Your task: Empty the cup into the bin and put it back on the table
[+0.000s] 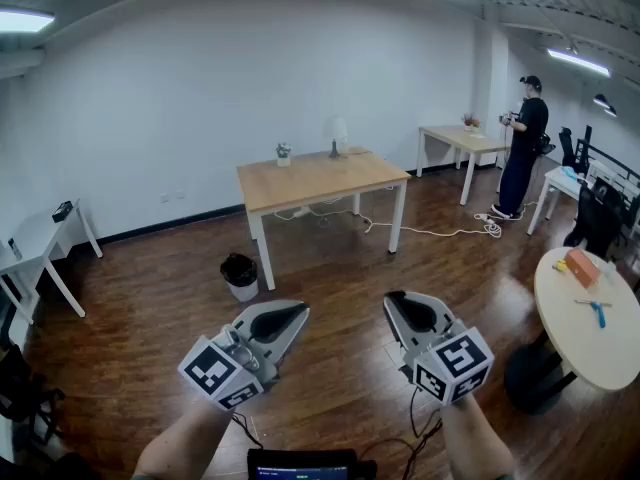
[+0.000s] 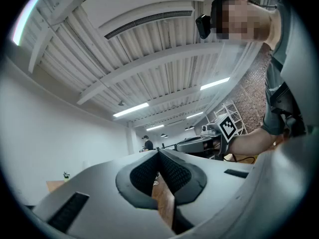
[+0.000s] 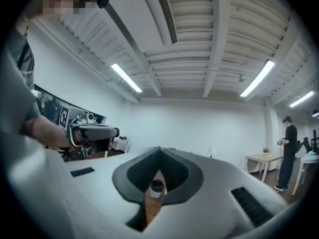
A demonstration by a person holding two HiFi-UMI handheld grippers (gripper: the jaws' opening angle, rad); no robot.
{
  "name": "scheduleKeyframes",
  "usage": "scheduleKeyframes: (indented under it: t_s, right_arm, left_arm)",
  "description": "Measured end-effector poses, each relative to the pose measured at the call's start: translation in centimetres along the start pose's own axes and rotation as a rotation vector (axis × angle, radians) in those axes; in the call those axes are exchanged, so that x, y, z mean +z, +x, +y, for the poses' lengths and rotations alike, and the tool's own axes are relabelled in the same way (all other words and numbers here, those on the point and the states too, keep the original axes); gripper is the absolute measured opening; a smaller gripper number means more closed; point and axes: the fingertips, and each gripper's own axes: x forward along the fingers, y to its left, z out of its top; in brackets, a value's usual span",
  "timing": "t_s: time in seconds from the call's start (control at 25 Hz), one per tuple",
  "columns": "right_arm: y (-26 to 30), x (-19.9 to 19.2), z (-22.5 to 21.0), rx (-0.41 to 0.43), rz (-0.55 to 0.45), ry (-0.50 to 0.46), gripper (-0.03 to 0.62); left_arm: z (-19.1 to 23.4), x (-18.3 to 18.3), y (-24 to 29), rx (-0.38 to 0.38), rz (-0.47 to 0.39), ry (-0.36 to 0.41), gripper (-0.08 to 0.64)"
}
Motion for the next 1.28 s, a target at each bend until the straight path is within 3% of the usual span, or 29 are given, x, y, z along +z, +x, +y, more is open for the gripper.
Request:
scheduleKeyframes:
  t_s: [0.2,0.48,0.8,1.28]
  right_arm:
    - [0.3,0.1,-1.9,0.009,0.003,-0.02,0.003]
    - [2.6,-0.8,-4.3,-0.004,0.013,-0.014,0.003]
    - [9.6,-2.9,-7.5,-0.021,0.044,0.016,0.003]
    - [18.8,-3.8,-11.2,-0.065,0.07,0.026,0.003]
  left_arm:
    - [-0.1,0.3,1.5,-0.03,-0.041,0.076,0.0]
    - [2.6,-1.4,3.2,-0.01,-0.03,0.027,0.0]
    - [10.8,-4.6,5.3,0.036,-0.046,-0.027,0.0]
    - [20.6,-8.0,7.8,0.02,-0.038,-0.094,0.0]
